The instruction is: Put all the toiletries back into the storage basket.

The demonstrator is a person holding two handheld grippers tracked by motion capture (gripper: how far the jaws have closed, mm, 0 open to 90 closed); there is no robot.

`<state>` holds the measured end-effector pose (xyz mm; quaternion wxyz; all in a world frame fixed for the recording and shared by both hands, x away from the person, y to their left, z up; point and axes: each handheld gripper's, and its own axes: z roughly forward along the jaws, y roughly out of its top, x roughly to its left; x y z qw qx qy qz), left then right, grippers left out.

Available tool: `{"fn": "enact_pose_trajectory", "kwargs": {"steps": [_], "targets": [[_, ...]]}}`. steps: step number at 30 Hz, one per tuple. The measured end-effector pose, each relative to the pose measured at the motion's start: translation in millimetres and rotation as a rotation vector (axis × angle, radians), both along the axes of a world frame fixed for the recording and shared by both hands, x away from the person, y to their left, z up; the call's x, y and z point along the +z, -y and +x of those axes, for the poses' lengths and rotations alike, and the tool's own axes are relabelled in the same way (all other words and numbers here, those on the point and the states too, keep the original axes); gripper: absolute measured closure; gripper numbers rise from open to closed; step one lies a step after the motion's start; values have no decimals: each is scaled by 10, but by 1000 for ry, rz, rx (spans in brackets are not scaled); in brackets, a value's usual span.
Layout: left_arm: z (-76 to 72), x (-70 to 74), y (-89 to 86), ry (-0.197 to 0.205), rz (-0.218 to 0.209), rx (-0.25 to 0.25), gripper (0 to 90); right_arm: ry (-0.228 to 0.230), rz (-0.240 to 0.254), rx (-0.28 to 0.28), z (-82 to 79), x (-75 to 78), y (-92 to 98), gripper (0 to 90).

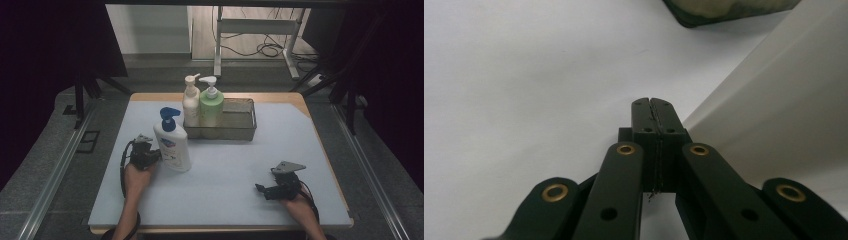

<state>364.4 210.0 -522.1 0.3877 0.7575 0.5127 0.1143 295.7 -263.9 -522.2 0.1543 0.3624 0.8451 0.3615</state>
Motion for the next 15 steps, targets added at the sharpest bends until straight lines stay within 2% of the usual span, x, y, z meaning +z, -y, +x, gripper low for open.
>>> {"fn": "enact_pose_trajectory", "kwargs": {"steps": [15], "targets": [[-64,19,276,-7,15,-48,890,1,0,0,0,0,0,125]]}}
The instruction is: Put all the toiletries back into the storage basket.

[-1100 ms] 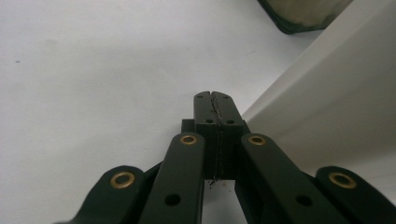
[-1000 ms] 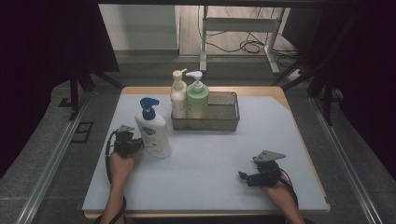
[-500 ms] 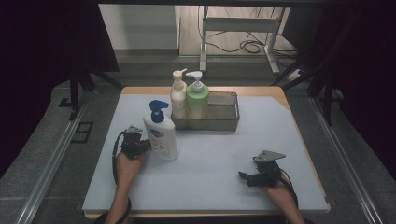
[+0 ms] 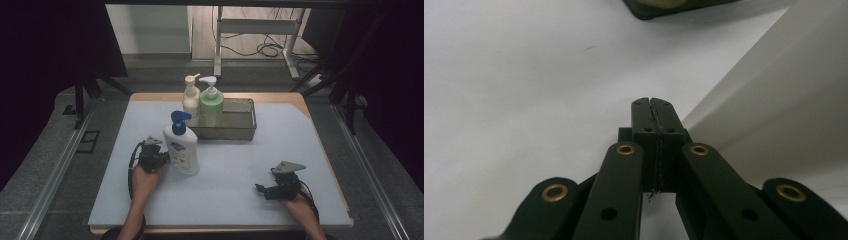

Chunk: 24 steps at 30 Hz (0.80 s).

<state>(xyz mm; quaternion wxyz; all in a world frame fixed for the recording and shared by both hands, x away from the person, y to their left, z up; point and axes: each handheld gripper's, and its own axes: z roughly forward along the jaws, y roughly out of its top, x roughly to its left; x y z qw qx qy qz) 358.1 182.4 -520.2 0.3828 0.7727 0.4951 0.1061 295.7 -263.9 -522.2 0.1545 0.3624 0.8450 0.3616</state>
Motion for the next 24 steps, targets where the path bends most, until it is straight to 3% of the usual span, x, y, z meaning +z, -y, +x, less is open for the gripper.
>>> {"fn": "enact_pose_trajectory", "kwargs": {"steps": [24], "targets": [[-125,10,487,13,9,-71,890,0,1,0,-1,0,0,126]]}}
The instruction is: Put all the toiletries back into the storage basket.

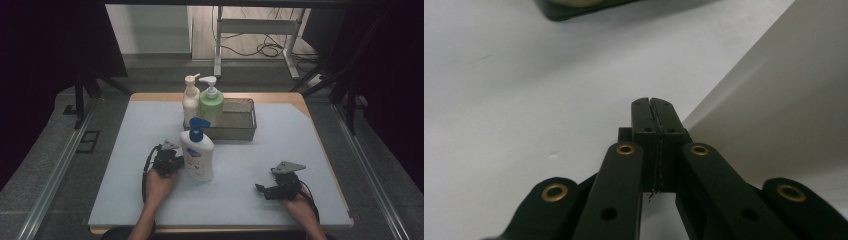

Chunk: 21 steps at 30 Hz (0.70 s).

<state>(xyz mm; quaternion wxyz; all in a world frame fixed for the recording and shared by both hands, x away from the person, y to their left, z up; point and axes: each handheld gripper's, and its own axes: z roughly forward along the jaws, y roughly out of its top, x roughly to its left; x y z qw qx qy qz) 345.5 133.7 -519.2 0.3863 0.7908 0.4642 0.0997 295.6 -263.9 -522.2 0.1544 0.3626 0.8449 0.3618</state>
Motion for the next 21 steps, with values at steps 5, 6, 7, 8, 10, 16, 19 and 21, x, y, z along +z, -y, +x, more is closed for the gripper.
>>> {"fn": "enact_pose_trajectory", "kwargs": {"steps": [5,6,7,8,10,16,19,21], "targets": [[-30,9,114,2,11,-29,890,0,0,0,0,0,0,125],[-37,12,139,3,15,-36,890,0,0,0,0,0,0,126],[-44,13,165,5,16,-40,890,0,0,0,0,0,0,126],[-53,16,189,4,18,-45,890,0,0,1,0,0,1,126],[-69,19,236,3,22,-57,890,0,0,0,0,0,0,126],[-99,13,365,11,47,-88,889,0,0,0,0,0,1,126],[-91,2,359,5,40,-94,886,0,0,0,0,0,1,126],[-88,7,353,9,46,-95,875,0,0,0,0,0,0,126]]}}
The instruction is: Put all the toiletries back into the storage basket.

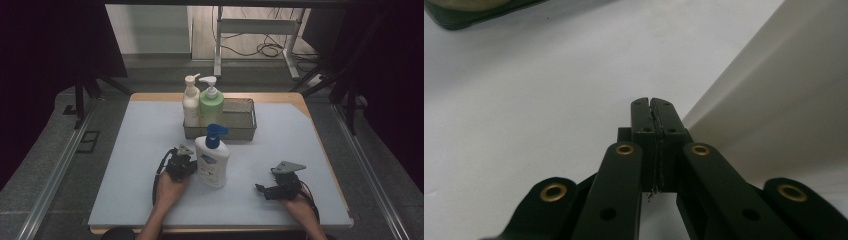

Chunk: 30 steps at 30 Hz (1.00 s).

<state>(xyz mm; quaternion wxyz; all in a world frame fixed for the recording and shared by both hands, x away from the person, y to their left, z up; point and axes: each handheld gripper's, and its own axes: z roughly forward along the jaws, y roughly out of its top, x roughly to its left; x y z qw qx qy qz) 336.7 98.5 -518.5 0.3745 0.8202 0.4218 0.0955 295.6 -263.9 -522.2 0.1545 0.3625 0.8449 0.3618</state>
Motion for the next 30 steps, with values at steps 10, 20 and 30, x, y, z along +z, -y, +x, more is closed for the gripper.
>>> {"fn": "enact_pose_trajectory", "kwargs": {"steps": [10,20,30], "targets": [[-18,33,-30,31,5,6,795,3,-2,4,-1,9,-3,139],[-50,37,-65,54,40,28,707,7,-5,5,-28,34,8,138],[-147,52,-187,64,42,58,606,16,-3,38,-80,94,-32,136]]}}
